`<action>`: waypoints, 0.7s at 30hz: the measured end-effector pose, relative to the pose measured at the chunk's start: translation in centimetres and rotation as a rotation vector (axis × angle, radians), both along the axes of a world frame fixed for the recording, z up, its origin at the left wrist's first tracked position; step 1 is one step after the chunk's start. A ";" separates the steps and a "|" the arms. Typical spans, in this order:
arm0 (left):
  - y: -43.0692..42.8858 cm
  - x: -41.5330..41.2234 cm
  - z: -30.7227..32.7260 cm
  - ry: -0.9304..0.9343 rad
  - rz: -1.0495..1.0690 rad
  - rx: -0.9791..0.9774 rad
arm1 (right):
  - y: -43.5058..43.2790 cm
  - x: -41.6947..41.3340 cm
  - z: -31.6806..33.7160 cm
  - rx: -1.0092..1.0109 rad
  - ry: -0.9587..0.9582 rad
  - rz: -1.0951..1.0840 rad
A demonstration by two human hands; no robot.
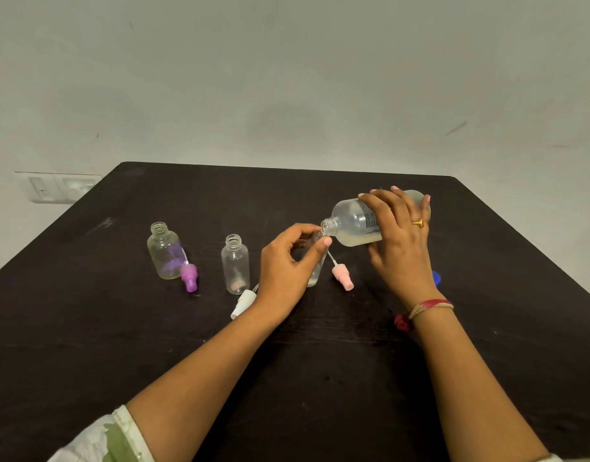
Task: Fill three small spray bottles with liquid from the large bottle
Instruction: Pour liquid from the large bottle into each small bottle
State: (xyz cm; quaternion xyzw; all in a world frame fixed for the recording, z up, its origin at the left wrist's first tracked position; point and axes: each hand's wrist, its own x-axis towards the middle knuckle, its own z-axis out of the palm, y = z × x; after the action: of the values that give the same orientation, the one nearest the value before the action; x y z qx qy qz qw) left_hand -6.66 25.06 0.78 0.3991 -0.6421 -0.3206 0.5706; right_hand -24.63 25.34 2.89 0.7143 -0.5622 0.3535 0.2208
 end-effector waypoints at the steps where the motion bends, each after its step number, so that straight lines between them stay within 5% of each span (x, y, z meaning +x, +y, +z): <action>1: 0.0 0.0 0.0 -0.001 0.000 -0.001 | 0.0 0.0 0.0 0.000 0.001 0.000; 21: -0.2 0.1 -0.1 -0.018 0.018 -0.002 | -0.2 -0.1 -0.1 -0.017 0.005 0.005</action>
State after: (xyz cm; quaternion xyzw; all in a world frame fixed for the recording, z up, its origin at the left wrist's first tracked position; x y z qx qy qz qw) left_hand -6.59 24.84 0.71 0.4072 -0.6442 -0.3113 0.5678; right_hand -24.70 25.17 2.78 0.7148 -0.5566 0.3570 0.2274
